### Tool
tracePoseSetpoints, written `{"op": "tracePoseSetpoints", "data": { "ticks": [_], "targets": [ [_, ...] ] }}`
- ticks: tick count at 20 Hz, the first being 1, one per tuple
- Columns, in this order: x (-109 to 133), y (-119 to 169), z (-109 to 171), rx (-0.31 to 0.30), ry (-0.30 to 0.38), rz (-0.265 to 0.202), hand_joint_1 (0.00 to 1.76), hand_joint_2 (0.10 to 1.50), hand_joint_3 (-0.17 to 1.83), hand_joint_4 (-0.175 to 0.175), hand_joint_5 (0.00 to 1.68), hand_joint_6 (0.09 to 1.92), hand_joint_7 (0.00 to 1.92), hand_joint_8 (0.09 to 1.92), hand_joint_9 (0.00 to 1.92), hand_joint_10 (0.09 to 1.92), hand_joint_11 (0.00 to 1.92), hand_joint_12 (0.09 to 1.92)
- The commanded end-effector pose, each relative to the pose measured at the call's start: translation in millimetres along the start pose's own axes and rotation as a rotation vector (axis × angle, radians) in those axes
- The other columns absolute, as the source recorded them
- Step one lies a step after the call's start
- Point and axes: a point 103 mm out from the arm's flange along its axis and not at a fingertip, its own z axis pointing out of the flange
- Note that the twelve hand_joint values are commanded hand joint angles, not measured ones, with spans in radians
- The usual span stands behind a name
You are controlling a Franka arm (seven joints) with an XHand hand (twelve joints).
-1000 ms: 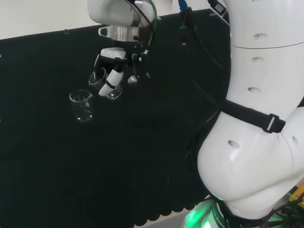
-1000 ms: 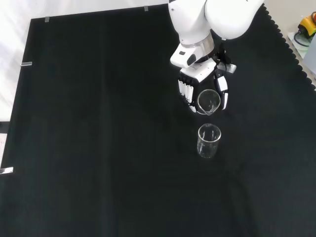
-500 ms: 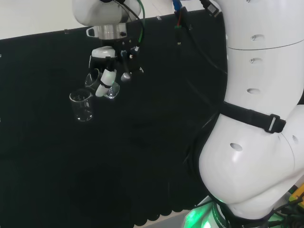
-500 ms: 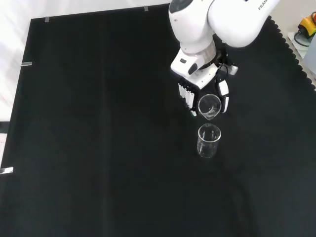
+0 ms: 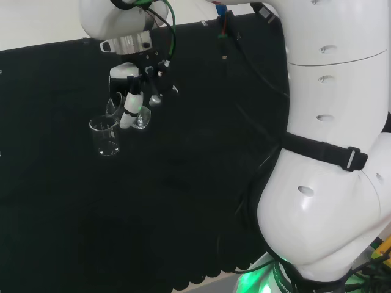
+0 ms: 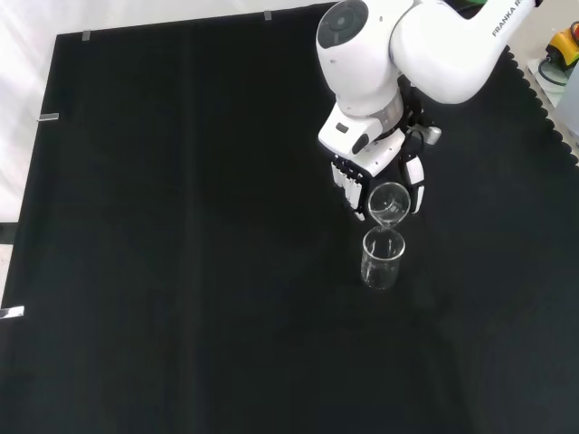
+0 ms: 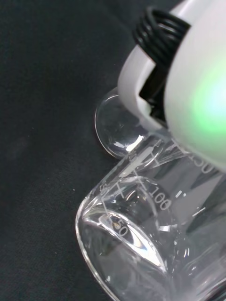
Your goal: Pour the water from the handheld beaker into the one on the table.
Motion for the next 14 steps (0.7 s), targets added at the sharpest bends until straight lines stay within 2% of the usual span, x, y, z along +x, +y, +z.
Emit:
{"op": "tracePoseSetpoints", "data": {
  "ticks": [1,14],
  "targets": [
    [1.9,0.2,-3.2,0.016,-0.029,0.009,1.43,0.63,0.60,-0.175,1.35,0.47,1.35,0.59,1.56,0.09,1.28,0.72],
    [3.0,-2.8,-6.7,0.042,-0.078,0.017,1.43,0.62,0.61,-0.175,1.35,0.46,1.36,0.57,1.57,0.09,1.29,0.71]
  ]
}}
